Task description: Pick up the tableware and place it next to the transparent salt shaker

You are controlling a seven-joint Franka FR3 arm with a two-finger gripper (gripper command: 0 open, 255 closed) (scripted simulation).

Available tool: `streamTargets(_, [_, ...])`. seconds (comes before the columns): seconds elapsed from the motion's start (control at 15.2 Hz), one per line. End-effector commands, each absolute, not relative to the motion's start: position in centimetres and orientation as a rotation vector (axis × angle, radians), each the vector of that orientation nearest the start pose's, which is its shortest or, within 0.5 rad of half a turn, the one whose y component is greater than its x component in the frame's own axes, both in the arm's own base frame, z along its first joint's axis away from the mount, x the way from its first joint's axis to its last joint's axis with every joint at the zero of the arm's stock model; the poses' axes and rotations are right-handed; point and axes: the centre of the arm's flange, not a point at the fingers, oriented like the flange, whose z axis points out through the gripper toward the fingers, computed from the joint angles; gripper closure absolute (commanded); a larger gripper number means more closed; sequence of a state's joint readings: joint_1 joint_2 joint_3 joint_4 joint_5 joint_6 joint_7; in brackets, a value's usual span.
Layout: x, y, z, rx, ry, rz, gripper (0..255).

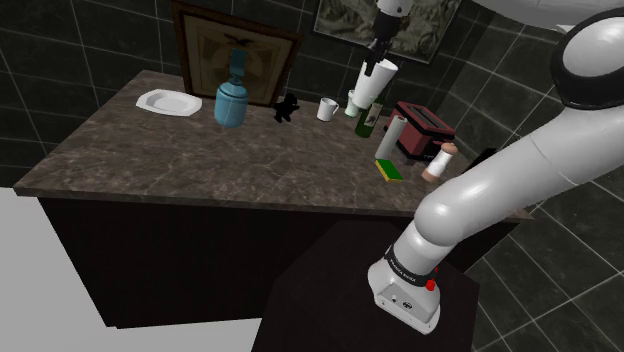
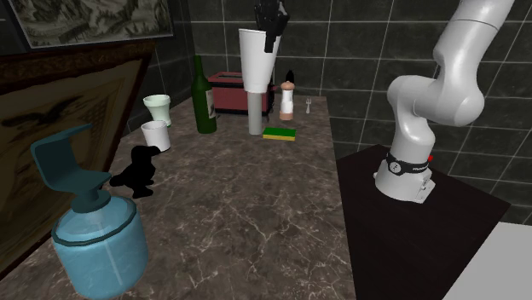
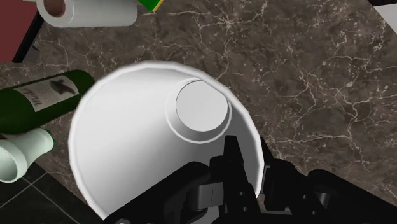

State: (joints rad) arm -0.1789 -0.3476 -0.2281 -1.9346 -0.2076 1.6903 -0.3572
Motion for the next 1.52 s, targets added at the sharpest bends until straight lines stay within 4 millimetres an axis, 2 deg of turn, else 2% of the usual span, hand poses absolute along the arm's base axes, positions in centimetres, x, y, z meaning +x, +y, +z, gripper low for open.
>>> streamTargets(0.0, [38.2, -22.6, 63.5, -3.296, 0.039, -0.068, 255])
streamTargets(1.45, [13.2, -37.3, 63.5, -3.296, 0.039, -0.068, 255])
